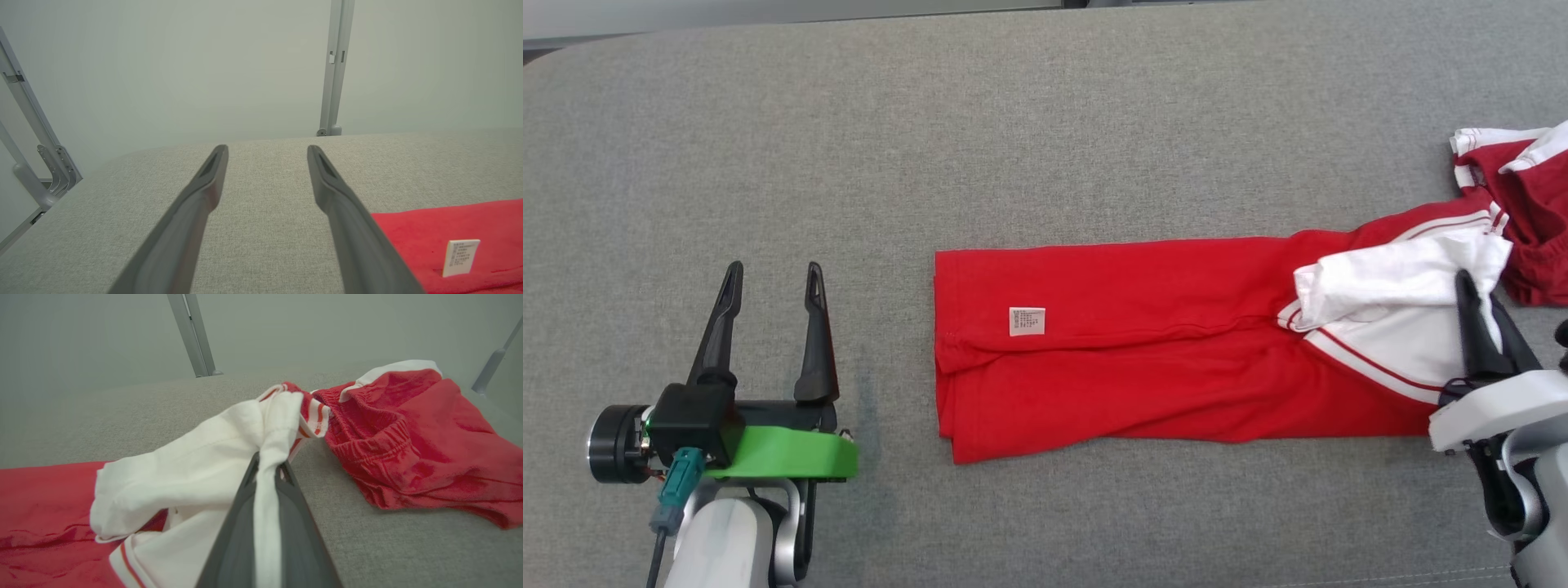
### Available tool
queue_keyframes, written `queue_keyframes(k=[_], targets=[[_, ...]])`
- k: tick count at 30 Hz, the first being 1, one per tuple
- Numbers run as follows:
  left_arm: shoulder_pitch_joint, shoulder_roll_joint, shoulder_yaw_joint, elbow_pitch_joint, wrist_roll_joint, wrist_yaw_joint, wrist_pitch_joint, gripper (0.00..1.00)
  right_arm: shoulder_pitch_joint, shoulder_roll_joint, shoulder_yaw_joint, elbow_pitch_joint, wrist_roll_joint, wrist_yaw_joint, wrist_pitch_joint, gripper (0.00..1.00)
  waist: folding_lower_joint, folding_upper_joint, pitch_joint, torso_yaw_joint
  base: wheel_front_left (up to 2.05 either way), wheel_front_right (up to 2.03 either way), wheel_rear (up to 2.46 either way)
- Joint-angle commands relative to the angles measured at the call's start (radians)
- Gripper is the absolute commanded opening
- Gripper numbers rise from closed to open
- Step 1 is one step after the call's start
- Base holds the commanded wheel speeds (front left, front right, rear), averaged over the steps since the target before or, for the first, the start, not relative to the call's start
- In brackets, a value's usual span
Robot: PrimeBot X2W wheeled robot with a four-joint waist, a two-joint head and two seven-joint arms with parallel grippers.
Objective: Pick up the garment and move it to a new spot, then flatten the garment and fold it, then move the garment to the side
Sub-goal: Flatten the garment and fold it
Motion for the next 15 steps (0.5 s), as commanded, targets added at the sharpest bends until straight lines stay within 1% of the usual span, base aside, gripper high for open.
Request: queue_keyframes(k=[1,4,7,10,12,14,15], targets=[[0.01,0.004,0.002,0.004,0.004,0.004,-0.002,1.0,-0.009,0.003,0.02,-0.026,-0.01,-0.001,0.002,0.0,0.0,-0.0001,-0.013,-0.006,0.0,0.0,0.0],[0.013,0.001,-0.002,0.01,0.008,0.002,-0.002,1.0,-0.027,0.016,0.08,-0.124,-0.041,-0.001,0.039,0.0,0.0,-0.0001,-0.032,-0.006,0.0,0.0,0.0],[0.016,-0.002,-0.007,0.012,0.008,-0.002,-0.002,1.0,-0.045,0.048,0.15,-0.226,-0.063,-0.001,0.1,0.0,0.0,-0.0001,-0.045,0.0,0.0,0.0,0.0],[0.015,-0.003,-0.011,0.014,0.01,-0.008,-0.002,1.0,-0.066,0.098,0.235,-0.299,-0.074,-0.001,0.162,0.0,0.0,-0.0001,-0.052,0.012,0.0,0.0,0.0],[0.012,-0.005,-0.014,0.013,0.012,-0.008,-0.002,1.0,-0.078,0.138,0.29,-0.322,-0.069,-0.001,0.194,0.0,0.0,-0.0001,-0.054,0.023,0.0,0.0,0.0],[0.01,-0.008,-0.019,0.011,0.013,-0.009,-0.002,1.0,-0.091,0.172,0.335,-0.31,-0.076,-0.001,0.218,0.0,0.0,-0.0001,-0.051,0.036,0.0,0.0,0.0],[0.007,-0.014,-0.024,0.011,0.013,-0.012,-0.002,1.0,-0.109,0.215,0.373,-0.284,-0.075,-0.001,0.224,0.0,0.0,-0.0001,-0.048,0.051,0.0,0.0,0.0]])
